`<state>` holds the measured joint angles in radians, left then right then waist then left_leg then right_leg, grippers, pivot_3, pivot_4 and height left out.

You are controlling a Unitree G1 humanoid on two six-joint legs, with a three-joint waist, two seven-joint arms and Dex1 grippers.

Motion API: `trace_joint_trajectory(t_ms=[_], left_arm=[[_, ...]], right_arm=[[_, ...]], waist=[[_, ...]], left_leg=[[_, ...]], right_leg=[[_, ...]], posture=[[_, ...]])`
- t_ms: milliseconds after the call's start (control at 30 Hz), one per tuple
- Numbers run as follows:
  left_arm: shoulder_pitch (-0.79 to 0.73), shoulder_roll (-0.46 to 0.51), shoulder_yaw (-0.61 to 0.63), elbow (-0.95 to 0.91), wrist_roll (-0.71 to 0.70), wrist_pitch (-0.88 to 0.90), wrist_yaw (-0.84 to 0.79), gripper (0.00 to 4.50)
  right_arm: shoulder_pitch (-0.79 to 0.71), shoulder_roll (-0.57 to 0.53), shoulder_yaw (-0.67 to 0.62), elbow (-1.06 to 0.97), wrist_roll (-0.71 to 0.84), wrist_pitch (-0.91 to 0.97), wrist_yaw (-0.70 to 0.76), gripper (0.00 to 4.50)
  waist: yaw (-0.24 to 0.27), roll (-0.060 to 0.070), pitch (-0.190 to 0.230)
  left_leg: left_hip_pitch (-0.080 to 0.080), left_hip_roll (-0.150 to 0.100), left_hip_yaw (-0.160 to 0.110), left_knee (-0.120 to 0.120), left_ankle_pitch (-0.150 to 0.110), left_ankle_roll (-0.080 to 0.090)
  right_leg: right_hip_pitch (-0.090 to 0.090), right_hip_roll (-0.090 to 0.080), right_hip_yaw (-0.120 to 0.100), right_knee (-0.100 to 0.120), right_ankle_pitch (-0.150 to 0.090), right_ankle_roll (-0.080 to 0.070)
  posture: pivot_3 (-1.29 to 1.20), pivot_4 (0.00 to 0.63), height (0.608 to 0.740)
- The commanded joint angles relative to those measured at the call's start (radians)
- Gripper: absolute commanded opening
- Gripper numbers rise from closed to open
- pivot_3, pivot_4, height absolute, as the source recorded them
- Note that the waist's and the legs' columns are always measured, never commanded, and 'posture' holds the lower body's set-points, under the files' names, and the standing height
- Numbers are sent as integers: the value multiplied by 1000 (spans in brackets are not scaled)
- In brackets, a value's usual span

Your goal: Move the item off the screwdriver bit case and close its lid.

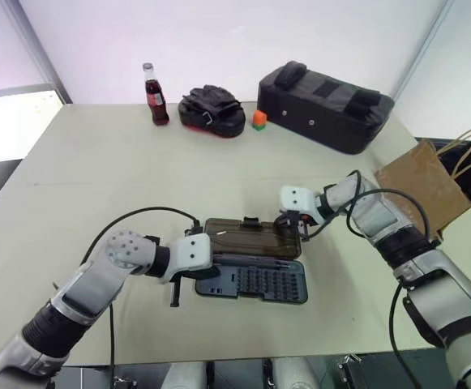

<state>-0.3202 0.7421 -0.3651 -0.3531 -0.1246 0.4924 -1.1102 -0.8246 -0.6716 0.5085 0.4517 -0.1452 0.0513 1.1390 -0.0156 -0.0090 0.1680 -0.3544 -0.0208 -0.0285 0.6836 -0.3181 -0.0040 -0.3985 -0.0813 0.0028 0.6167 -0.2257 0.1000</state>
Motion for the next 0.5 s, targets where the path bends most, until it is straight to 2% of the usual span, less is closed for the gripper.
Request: trace_joint_trajectory(t_ms=[33, 233, 500], left_arm=[[13, 1, -6, 34, -6, 28, 1, 0], [3, -17, -15, 59, -21, 27, 2, 0], [-12, -28, -8, 76, -32, 10, 0, 0]], right_arm=[[5, -92, -74, -73, -102, 7, -112, 40], [110, -167, -207, -405, -57, 196, -126, 40], [237, -160, -318, -722, 7, 474, -131, 40]], waist=[[7, 1, 1], [22, 1, 1], [26, 2, 1]], left_leg=[[-1, -1, 0, 0, 0, 0], [-9, -2, 0, 0, 0, -1], [-17, -2, -1, 0, 0, -1]], right_leg=[[-1, -1, 0, 0, 0, 0], [-7, -2, 0, -1, 0, 0], [-14, -1, -1, -1, 0, 0]], posture=[[0, 150, 740], [0, 150, 740], [0, 150, 740]])
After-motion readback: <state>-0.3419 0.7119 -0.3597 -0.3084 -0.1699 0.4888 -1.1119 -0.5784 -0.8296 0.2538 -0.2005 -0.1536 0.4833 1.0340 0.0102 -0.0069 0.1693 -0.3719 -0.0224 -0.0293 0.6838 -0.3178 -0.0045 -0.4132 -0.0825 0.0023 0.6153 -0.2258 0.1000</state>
